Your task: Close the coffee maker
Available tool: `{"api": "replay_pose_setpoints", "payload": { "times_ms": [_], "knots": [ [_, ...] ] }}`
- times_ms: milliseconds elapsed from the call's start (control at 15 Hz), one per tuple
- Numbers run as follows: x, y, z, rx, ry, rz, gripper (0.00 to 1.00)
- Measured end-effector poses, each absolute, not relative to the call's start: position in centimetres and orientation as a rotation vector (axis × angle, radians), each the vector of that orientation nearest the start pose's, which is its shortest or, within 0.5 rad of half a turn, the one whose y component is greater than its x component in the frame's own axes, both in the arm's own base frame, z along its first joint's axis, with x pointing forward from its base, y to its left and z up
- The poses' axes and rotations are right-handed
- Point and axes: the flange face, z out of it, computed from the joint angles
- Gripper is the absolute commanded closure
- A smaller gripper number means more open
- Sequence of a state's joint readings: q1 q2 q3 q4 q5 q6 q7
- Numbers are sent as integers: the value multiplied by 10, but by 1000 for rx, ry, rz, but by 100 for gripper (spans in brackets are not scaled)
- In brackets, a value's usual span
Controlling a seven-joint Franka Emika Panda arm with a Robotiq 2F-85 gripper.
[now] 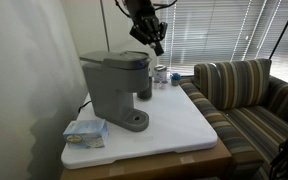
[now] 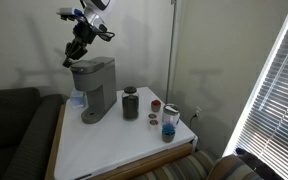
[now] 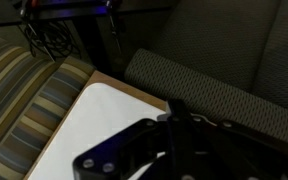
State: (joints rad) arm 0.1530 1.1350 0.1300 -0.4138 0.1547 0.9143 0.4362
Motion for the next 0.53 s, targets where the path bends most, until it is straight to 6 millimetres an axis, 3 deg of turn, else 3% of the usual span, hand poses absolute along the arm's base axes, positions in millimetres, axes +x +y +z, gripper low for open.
{"api": "replay_pose_setpoints", "payload": {
  "times_ms": [533],
  "knots": [
    [706,176,351,-3005,152,824,100]
  ]
}}
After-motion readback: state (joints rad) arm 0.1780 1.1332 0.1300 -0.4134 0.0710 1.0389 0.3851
